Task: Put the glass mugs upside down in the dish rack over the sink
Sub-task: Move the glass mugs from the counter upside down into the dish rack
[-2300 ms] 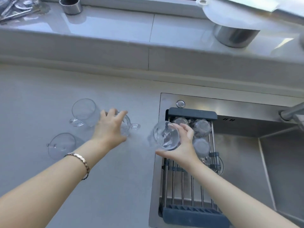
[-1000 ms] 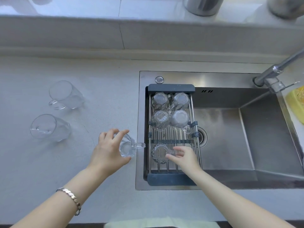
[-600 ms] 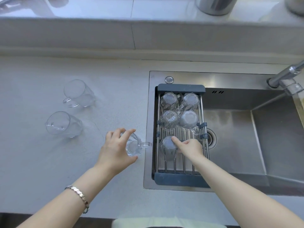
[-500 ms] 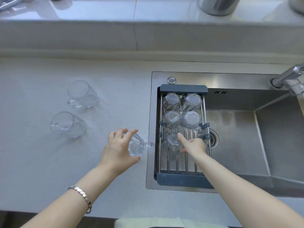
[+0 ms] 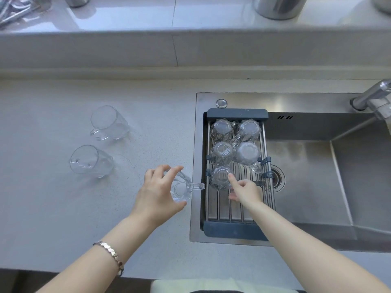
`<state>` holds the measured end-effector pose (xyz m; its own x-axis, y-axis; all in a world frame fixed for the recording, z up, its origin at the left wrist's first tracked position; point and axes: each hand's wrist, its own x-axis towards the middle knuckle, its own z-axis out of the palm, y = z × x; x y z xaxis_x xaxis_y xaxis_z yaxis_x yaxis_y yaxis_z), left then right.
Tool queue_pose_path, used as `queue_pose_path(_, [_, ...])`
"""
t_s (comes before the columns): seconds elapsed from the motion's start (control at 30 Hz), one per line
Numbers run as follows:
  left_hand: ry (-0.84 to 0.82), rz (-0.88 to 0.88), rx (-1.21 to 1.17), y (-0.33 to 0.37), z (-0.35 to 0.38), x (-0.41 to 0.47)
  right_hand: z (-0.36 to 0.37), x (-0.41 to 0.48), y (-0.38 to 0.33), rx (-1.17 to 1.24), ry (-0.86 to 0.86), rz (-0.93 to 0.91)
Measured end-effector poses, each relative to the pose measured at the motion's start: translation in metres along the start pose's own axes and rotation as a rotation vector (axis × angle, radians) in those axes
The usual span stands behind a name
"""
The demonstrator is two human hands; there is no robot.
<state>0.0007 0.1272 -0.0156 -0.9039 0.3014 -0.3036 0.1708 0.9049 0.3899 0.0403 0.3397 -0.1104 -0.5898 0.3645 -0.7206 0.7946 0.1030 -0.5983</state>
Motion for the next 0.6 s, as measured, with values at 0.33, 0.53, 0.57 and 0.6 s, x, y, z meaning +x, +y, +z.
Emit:
queue_pose_path(0.33, [-0.288,-0.089,-0.834,0.051,0.007,0.0,-0.038,-0.089,0.004,0.14,-0.331,-0.498])
queue_pose_path(0.53, [-0.361,-0.089,-0.717,0.067,0.034,0.012,-0.085,-0.084,0.006,-0.3,0.077,-0.518])
queue_pose_path(0.57, [-0.334,-0.096,-0.657,0.066,0.035,0.013,-0.088,-0.081,0.006,-0.413,0.152,-0.469])
queue_pose_path(0.6, [-0.318,-0.108,-0.635,0.064,0.034,0.014,-0.089,-0.076,0.006,-0.515,0.207,-0.405])
